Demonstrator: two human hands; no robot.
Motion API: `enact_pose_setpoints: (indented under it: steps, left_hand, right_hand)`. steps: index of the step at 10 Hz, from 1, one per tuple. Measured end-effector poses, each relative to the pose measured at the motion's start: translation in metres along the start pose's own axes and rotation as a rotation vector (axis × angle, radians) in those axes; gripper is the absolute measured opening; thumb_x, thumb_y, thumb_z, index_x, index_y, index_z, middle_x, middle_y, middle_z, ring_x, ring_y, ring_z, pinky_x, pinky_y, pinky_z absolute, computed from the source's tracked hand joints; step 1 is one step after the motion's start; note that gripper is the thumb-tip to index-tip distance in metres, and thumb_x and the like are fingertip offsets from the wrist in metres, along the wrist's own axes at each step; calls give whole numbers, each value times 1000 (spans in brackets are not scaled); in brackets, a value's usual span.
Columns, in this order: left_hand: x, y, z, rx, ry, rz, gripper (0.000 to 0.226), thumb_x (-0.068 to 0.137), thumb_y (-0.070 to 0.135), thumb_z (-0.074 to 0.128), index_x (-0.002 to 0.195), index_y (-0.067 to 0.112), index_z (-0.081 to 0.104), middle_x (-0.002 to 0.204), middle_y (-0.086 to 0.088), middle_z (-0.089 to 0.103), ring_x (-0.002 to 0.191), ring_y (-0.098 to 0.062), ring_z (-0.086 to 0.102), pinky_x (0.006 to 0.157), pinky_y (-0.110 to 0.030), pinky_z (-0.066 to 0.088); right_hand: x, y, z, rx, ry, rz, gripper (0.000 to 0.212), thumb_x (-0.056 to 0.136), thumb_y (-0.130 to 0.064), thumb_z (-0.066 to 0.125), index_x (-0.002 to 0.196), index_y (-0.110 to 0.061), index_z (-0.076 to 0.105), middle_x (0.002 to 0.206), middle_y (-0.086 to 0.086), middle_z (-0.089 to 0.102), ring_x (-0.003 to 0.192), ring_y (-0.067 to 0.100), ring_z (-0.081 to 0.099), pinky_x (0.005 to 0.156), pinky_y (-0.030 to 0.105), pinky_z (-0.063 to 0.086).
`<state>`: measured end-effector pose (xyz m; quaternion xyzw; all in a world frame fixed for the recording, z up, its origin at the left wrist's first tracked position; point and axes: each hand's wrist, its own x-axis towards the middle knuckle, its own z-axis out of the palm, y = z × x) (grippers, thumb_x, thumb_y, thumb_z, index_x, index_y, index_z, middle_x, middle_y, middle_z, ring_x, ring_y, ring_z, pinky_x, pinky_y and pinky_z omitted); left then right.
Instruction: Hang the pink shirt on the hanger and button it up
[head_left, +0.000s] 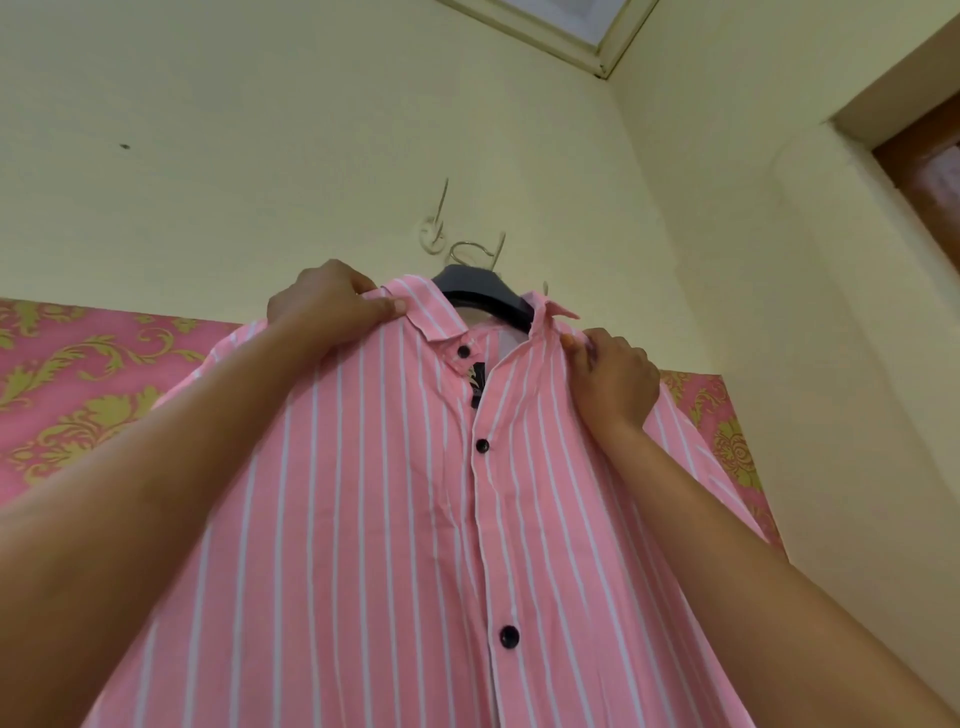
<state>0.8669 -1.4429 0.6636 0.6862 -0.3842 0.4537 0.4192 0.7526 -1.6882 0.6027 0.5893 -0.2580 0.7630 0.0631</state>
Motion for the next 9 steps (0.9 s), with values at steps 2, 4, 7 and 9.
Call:
enact_pose_setpoints:
  steps: [2, 4, 7, 9]
  left_hand:
    - [-7, 16, 5, 5, -39, 17, 39, 78, 56, 62, 98, 23, 69, 92, -3, 60, 97, -27, 55, 82, -33, 41]
    - [-24, 19, 20, 64, -20, 21, 39, 81, 55, 59, 101, 23, 68, 99, -6, 64, 103, -31, 56, 81, -35, 39]
    - [-39, 23, 20, 174, 10, 38, 42, 84, 51, 56, 113, 21, 63, 118, -11, 63, 116, -34, 50, 98, -41, 32]
    - [-72, 25, 20, 209, 126, 175, 51, 85, 38, 57, 133, 24, 45, 141, -11, 42, 130, -32, 36, 104, -45, 23]
  right_hand:
    - [-5, 15, -10, -9, -48, 36, 42, 96, -45, 35, 107, -13, 60, 101, 15, 64, 96, 36, 56, 77, 38, 38]
    - [-19, 33, -19, 13, -85, 3, 48, 93, -47, 31, 105, -12, 61, 97, 14, 65, 94, 35, 57, 75, 37, 39]
    - [-27, 38, -30, 127, -324, 51, 41, 92, -33, 41, 128, -15, 49, 129, 8, 55, 119, 30, 49, 97, 40, 37]
    - [-48, 34, -64, 226, -373, 51, 54, 94, -40, 38, 141, -13, 35, 145, 7, 41, 133, 27, 38, 107, 40, 32]
